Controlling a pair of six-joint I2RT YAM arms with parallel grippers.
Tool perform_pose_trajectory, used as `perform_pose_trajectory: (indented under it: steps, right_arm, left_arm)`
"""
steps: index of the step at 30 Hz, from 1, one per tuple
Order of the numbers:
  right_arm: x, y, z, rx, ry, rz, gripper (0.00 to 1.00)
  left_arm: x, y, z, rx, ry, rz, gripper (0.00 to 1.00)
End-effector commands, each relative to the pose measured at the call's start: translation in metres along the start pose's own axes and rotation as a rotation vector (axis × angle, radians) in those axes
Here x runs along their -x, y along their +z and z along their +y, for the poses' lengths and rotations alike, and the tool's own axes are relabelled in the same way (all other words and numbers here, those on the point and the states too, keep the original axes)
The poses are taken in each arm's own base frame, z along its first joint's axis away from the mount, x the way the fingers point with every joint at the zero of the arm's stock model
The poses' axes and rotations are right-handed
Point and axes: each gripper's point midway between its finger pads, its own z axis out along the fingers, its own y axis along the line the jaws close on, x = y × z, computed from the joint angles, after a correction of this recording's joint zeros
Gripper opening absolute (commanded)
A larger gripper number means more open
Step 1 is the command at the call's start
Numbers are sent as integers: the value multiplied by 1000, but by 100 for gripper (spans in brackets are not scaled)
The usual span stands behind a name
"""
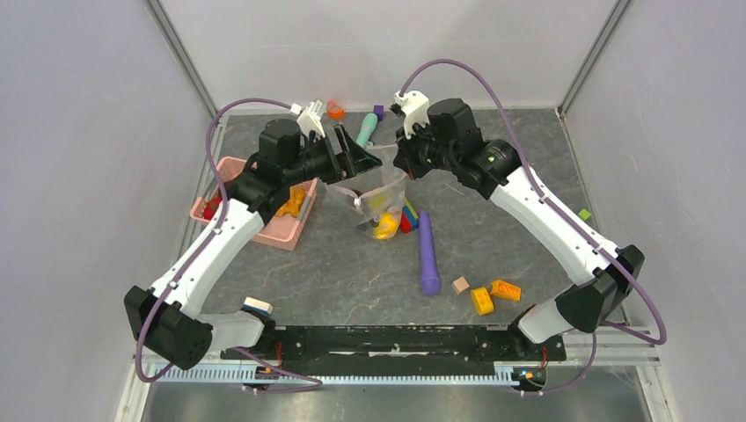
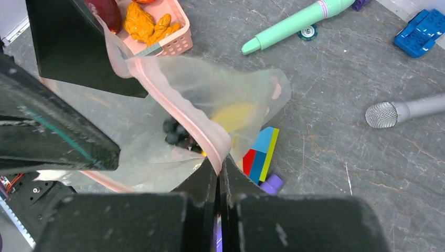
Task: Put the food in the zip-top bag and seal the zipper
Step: Place the fake fruit in the zipper food storage bag.
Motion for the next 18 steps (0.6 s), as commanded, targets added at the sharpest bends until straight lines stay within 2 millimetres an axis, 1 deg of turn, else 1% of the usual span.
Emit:
perform_pose_trajectory:
  steps: [1,6,8,9,10,12,14,16,18]
  right_arm:
    - [25,-15,4,7,-8,-100,0]
    - [23,-15,2,-1,-9,-96,0]
    - [22,-15,2,-2,-11,-93,0]
    - [20,-14,2,-2,-12,-89,4]
    - [21,-15,2,-4,-12,-91,0]
    - [19,-14,1,-6,-16,-88,0]
    - [18,-14,0,-9,-17,-85,0]
    - [16,-14,0,-11,-22,-83,0]
    - [15,-13,-1,-15,-25,-79,0]
  left_arm:
    - [12,-9,-28,-84,65,-14,98]
    - [18,-25,-41,-110,130,-42,100]
    - [25,-36,-41,-73,160,-82,100]
    - [29,-41,-37,-35,172,-109,100]
    - [33,-47,-32,9,182,-134,100]
    - [45,-61,-17,128,192,-212,100]
    - [57,-80,7,286,193,-298,100]
    - [68,-100,36,467,175,-382,100]
    - [73,-115,61,599,170,-423,100]
